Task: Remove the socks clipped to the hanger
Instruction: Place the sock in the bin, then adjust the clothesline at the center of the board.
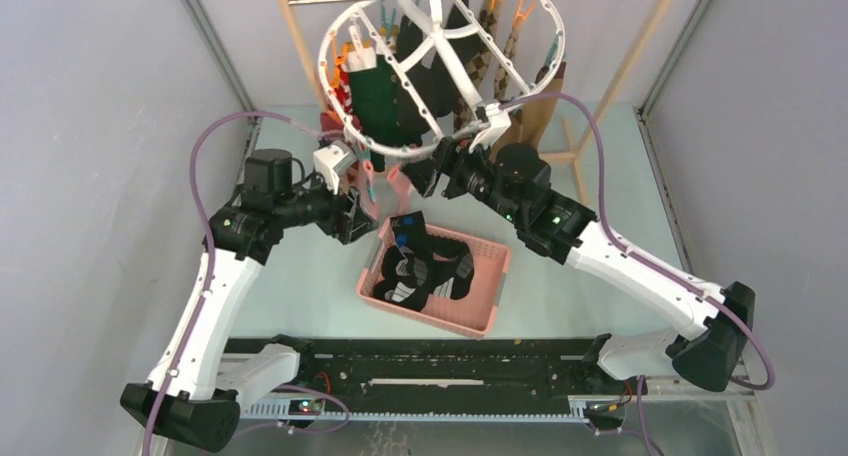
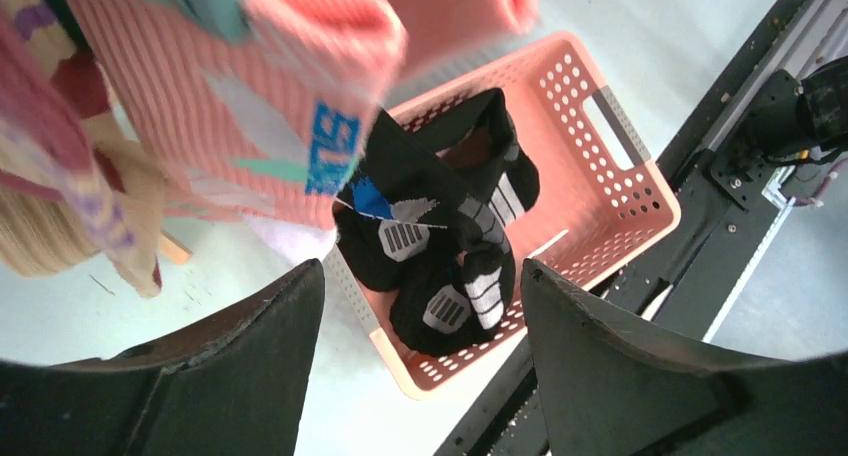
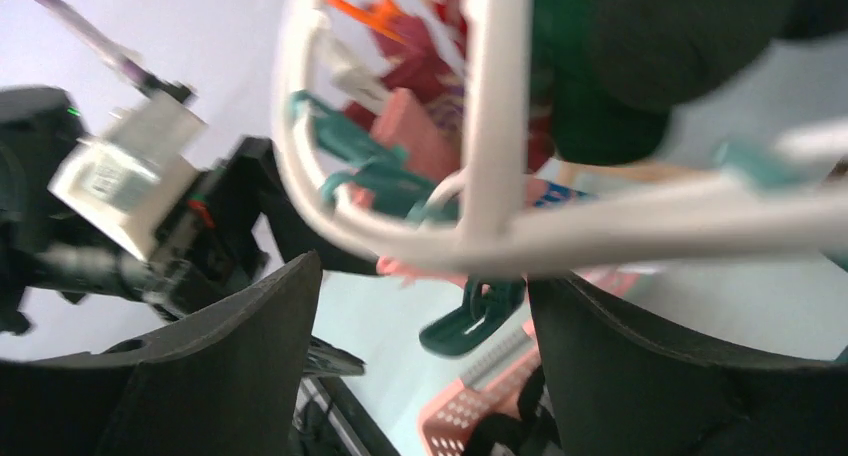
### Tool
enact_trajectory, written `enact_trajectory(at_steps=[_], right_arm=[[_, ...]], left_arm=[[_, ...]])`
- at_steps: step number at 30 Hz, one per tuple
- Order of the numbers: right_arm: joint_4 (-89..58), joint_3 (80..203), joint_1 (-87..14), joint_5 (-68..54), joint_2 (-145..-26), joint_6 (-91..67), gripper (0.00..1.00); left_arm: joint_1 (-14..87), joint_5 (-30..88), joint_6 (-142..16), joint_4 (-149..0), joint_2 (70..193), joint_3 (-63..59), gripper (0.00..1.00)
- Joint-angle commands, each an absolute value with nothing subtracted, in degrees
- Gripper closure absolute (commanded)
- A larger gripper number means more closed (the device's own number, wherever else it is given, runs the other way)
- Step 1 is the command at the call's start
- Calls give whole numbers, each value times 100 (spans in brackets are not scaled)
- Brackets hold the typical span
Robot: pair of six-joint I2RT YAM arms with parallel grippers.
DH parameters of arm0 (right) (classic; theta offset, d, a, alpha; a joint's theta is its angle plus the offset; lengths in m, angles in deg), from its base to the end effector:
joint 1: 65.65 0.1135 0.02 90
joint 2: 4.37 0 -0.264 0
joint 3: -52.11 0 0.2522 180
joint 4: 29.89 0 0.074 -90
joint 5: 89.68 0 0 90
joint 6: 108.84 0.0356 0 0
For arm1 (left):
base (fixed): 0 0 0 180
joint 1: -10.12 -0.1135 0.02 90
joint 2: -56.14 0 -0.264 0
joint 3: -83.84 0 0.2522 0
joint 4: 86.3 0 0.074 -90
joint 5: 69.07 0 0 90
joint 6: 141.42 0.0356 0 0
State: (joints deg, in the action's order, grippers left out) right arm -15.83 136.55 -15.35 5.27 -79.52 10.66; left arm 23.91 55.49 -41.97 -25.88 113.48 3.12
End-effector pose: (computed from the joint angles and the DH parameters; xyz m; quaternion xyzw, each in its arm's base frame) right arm 0.2006 0.2368 0.4003 -0.1040 0.7284 0.4095 0.5393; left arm 0.1812 -0.0653 0.3736 0.3019 0.8105 -0.2818 0.4154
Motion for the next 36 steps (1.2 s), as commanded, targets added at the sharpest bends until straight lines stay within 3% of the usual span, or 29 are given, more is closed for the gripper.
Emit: enact_trajectory(at_steps=[1,9,12,15,23,29,36], right_arm=[[-1043,14139,-1545,428,-7737,935,15],[-1064,14272,-1635,406,-7772,919,13],[-975,14547,-1758,210,-7837,934,8],[-690,15058,-1868,-87,-8001,944,0],[464,16569,-2013,-113,-8642,749,0],[537,16251,-2025,294,-8513,769,0],[340,15774,-1328,1134,-8191,30,0]], left_arm=[[2366,5509,-4208,-2673,11362,-115,24],[2358,5352,-4167,-2642,11164,-19,24],[2341,5280,-4184,-2632,11134,-76,23],[2277,5283,-4225,-2622,11168,-201,23],[2188,5292,-4308,-2608,11281,-498,23],[2042,5301,-4358,-2646,11246,-557,23],[1311,5680,-4419,-2549,11320,-734,23]])
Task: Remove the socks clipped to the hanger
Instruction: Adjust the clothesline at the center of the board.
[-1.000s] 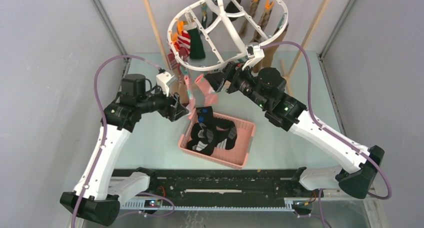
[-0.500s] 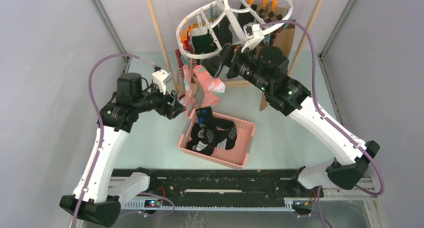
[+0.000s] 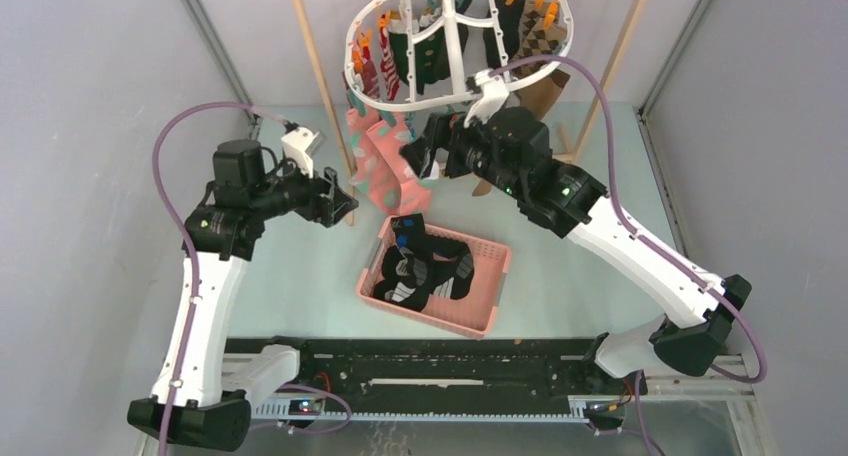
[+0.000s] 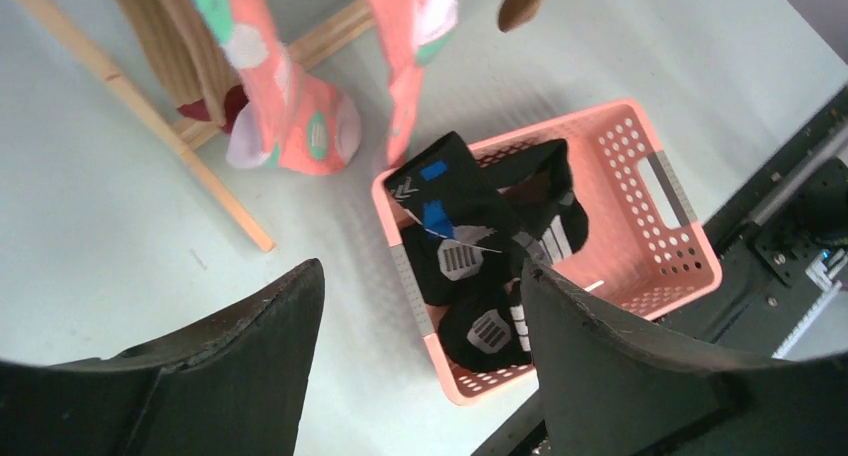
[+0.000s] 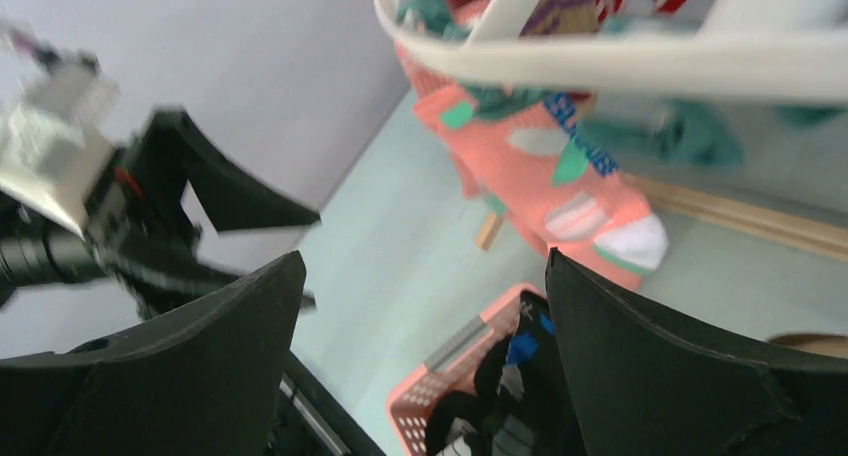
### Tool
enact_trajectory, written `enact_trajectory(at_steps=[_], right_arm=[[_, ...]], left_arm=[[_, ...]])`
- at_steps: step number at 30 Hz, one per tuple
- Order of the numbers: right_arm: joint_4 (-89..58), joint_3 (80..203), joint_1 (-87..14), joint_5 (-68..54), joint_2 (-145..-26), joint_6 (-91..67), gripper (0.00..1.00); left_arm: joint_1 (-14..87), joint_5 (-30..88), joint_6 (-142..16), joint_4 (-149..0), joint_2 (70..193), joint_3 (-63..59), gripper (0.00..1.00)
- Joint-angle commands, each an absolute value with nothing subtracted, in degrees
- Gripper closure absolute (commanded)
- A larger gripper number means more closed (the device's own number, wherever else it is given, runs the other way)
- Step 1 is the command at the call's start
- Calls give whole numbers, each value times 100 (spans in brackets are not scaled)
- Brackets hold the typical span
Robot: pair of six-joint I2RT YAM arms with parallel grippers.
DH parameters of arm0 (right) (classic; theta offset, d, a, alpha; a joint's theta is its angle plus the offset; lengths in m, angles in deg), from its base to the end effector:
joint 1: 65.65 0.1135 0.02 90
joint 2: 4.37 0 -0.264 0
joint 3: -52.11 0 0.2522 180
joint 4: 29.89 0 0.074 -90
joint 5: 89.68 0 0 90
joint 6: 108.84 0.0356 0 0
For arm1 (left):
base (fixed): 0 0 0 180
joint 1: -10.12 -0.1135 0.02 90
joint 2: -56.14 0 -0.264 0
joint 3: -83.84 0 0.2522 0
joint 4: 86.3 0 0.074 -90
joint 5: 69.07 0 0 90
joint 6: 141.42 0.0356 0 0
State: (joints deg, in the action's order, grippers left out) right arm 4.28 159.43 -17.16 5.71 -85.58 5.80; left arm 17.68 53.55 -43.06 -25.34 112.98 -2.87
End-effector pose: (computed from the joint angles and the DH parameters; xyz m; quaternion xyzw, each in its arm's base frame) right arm 0.2109 0.2333 0.4700 -0.1257 0.7443 0.3617 0.5472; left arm 0.1792 -0.0431 0.4064 0.2525 0.8085 -0.2412 0.4736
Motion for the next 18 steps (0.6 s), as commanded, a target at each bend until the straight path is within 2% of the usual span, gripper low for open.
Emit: enact_trajectory(at_steps=[1,5,10,18], right_arm=[[324,15668,-1267,1203,-8132,-6,0],[173,14814,-1329,1271,-7610,187,1],[274,13908,-2049,1321,-6708,656,2],[799,13293,-4372,1196,-6288,1183,7]], left_arm=[[1124,5779,-4403,-2497,11378,-799,23],[445,6053,-4358,-2420,11638,-1000,23],[95,5750,-4440,-2705,11969,-1278,25],[72,4753,-5259,-3935,12842,-1454,31]])
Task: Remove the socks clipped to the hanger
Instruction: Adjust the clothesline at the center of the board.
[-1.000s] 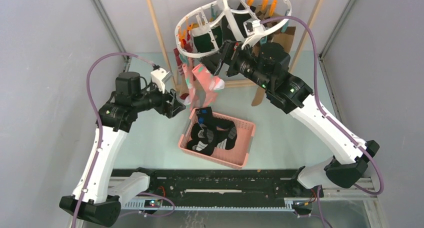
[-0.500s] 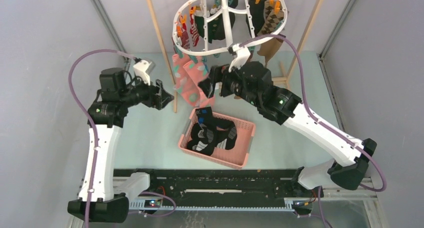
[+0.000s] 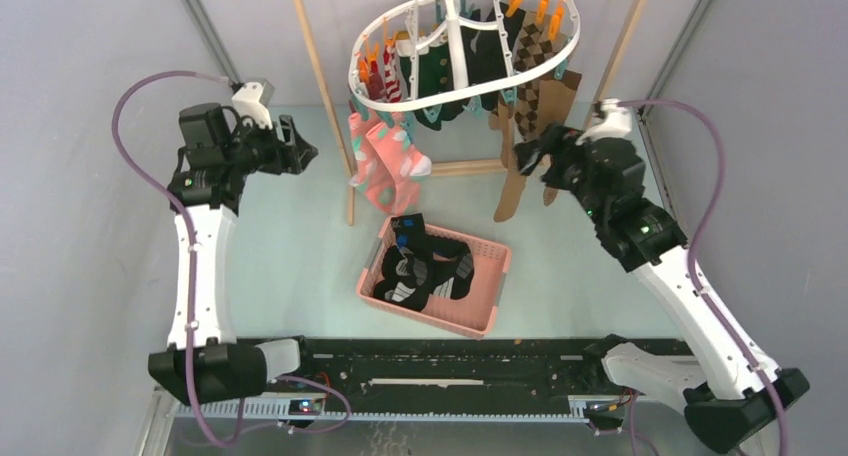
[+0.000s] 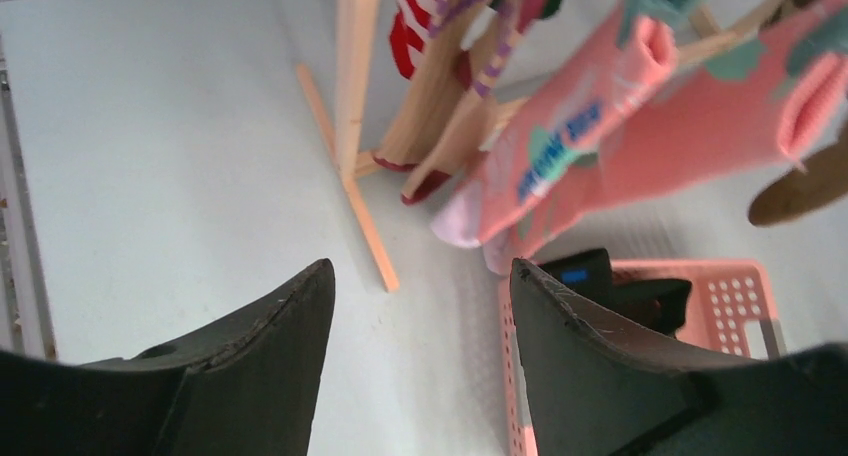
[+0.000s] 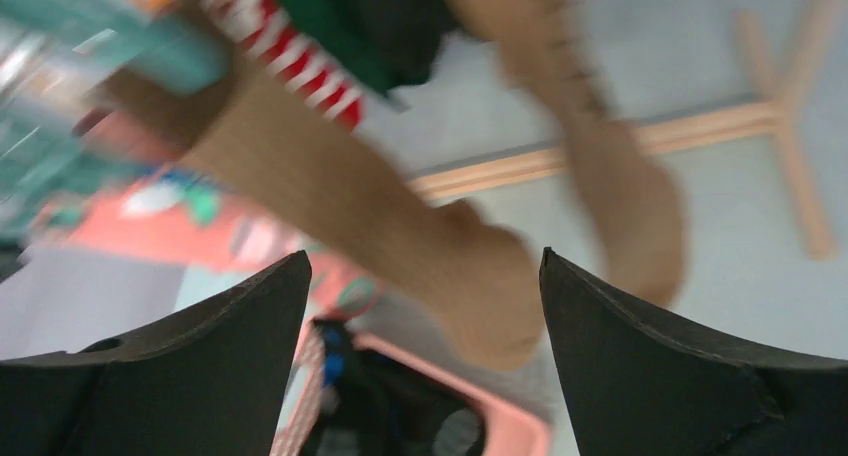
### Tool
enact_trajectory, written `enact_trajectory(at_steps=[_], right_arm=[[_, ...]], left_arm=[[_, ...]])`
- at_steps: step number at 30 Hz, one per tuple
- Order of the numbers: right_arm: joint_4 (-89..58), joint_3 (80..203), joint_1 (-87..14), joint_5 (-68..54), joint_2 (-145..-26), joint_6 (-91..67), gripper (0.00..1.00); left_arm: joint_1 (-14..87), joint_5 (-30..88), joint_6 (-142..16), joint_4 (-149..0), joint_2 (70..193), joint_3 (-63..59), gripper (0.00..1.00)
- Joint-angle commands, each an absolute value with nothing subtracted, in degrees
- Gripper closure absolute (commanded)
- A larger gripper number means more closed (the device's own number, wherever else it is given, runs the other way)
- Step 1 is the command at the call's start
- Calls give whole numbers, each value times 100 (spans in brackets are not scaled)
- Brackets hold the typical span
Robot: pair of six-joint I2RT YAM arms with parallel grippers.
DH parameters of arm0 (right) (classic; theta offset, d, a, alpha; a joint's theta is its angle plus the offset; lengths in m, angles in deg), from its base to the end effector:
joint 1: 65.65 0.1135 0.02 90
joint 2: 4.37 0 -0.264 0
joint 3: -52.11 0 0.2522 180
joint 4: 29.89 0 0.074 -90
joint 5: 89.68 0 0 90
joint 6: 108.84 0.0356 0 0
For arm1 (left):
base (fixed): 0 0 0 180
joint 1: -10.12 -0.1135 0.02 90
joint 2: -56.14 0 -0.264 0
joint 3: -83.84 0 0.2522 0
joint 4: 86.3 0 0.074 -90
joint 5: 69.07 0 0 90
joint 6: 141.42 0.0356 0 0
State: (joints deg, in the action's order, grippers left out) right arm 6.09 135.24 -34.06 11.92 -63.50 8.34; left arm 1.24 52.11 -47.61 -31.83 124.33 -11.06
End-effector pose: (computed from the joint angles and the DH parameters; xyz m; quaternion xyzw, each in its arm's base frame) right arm 0.1924 0.1099 0.4201 0.0338 0.7749 0.2389 0.5842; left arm 0.2396 0.0188 0.4233 0.1023 0.8299 -0.1736 0.5202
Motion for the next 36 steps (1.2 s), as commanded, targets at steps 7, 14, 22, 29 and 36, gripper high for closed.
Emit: enact_trajectory(at_steps=[7,14,22,29,36], right_arm=[[329,12839,-5860,646,-6656,1306,6],[-339,13411,-6511,331,-8012,1279,6],[-373,14690,-6802,440,-9716,1011,6],[-464,14916,-6903,452,-10420,762,8],[-665,14867,-7048,398,-10630,595,9]], left_arm=[[309,5119,-5355,-4295,13598,-1706,25],[482,4804,-5433,-4508,14132,-2146,25],[494,4356,-5679,-4685,14807,-2819,26],[433,4624,-5634,-4169,15099,-3378,27],[-149,5231,-4958,-3826,13757,-1756,24]])
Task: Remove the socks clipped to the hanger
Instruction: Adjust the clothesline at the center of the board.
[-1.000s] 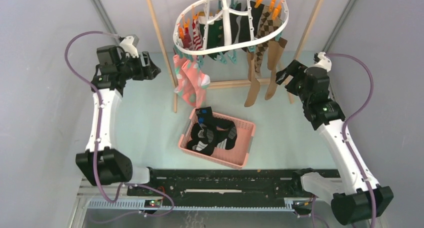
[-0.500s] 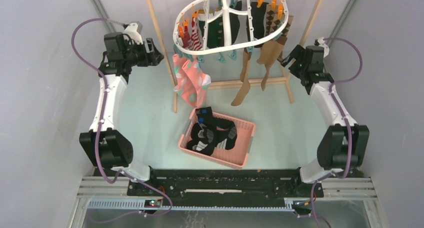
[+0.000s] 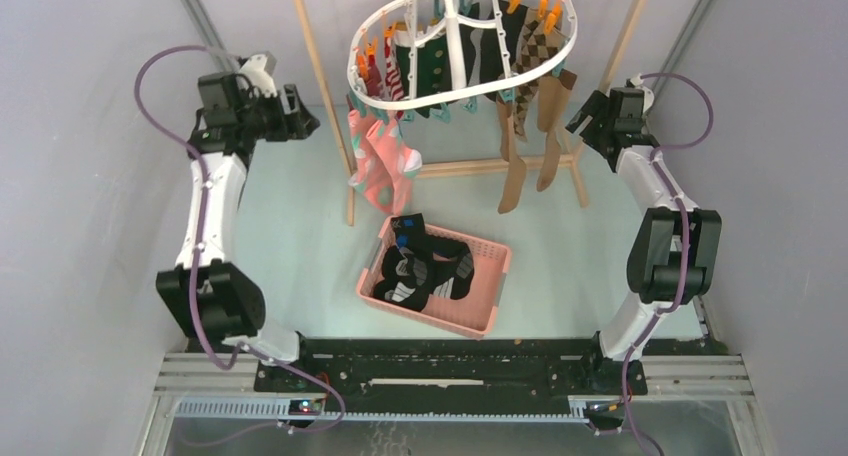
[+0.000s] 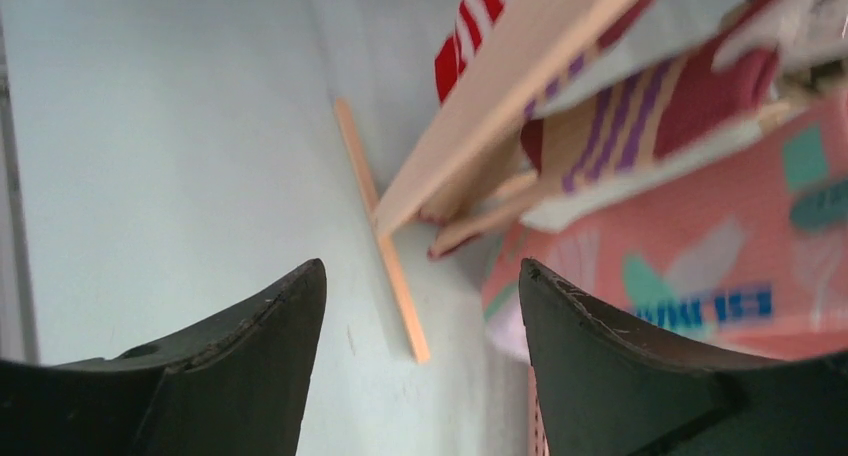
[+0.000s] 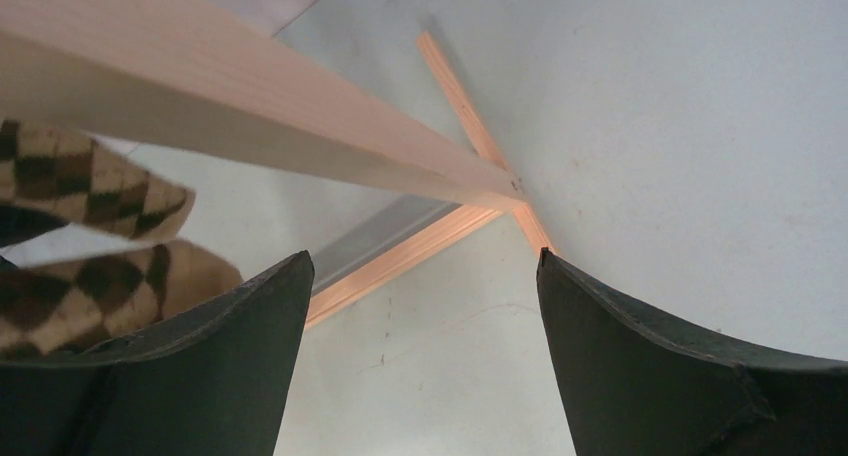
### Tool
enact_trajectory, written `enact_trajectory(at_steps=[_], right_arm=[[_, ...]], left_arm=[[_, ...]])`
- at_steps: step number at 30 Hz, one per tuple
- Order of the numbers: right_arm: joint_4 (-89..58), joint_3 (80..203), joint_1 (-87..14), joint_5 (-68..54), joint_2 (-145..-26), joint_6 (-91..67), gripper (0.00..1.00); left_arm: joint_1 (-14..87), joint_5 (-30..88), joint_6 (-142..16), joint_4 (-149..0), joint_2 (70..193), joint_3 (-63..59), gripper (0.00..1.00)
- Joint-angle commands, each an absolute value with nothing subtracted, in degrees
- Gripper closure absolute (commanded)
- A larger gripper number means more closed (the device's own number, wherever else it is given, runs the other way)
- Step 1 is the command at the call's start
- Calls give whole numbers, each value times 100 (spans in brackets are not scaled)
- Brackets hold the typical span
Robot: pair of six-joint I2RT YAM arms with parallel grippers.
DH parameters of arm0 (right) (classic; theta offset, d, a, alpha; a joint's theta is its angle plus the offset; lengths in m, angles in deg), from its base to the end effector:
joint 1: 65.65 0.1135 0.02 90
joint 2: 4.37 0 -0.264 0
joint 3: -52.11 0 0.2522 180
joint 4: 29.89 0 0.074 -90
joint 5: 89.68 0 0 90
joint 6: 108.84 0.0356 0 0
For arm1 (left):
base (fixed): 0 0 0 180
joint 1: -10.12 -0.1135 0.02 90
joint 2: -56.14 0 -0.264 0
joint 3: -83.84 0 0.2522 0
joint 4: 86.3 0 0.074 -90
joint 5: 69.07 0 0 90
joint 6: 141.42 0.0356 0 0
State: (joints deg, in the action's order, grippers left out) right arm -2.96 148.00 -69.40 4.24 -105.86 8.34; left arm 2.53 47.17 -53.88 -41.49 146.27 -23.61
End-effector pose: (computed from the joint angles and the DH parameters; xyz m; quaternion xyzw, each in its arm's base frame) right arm 0.4149 -0.0296 0.2887 0.2495 0.8402 0.0682 0.4766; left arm 0.3543 0.0313 0.4037 0.0444 0.8397 -0.1712 0.5135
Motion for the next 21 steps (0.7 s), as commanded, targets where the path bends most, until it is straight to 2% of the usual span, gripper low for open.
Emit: enact_trajectory(at_steps=[1,4,8,14,21], right_arm=[[-719,14867,-7048,377,-10655,566,9],[-808,14892,-7048,357,-10750,540,9],[-923,14956,-7049,274,-10869,529,11],[-976,15285,-7000,105,-11181,386,14],[-1037,15737,-6855,-258,-11690,256,18]], left_arm=[[-202,5322,-4821,-3767,13621,-1581,24],[-140,5473,-4734,-3828,13361,-1133,23],[198,5289,-4914,-4052,13560,-1152,23],[631,4692,-5426,-4416,14475,-2054,24],[696,3611,-5713,-4742,15311,-3043,28]])
